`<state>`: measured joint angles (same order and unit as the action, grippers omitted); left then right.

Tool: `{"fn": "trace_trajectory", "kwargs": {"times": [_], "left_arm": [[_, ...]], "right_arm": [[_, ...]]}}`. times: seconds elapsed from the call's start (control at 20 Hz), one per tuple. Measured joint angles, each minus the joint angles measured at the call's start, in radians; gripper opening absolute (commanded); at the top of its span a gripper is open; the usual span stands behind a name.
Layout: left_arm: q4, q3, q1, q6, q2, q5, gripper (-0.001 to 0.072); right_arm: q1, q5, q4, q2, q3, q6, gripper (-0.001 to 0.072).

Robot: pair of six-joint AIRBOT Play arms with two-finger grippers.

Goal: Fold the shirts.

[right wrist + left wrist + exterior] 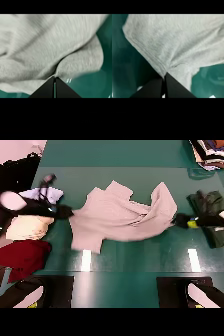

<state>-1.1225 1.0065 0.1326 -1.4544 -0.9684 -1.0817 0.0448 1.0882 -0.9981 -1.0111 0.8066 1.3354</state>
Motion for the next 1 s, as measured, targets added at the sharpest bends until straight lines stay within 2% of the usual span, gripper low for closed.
{"fn": "trace_trajectory", "kwargs": {"times": [0.25, 0.6, 0.8, 1.0], "left_arm": [[-0.097, 0.384, 0.0, -0.012, 0.13, -0.084, 0.0021], [-0.125, 0.934, 0.0, -0.048, 0.188, -0.115, 0.002], [-0.126, 1.072, 0.0, -0.068, 0.194, -0.101, 0.002], [-0.127, 0.99, 0.0, -0.08, 0.171, -0.132, 0.0021]], "right_arm": [[-0.006, 0.014, -0.019, 0.229, 0.315, 0.001, 0.0012], [-0.007, 0.026, -0.21, 0.407, 0.706, 0.071, 0.0012], [-0.007, 0.111, -0.258, 0.359, 0.885, 0.097, 0.0012], [-0.008, 0.303, -0.277, 0.185, 1.043, 0.119, 0.0012]]}}
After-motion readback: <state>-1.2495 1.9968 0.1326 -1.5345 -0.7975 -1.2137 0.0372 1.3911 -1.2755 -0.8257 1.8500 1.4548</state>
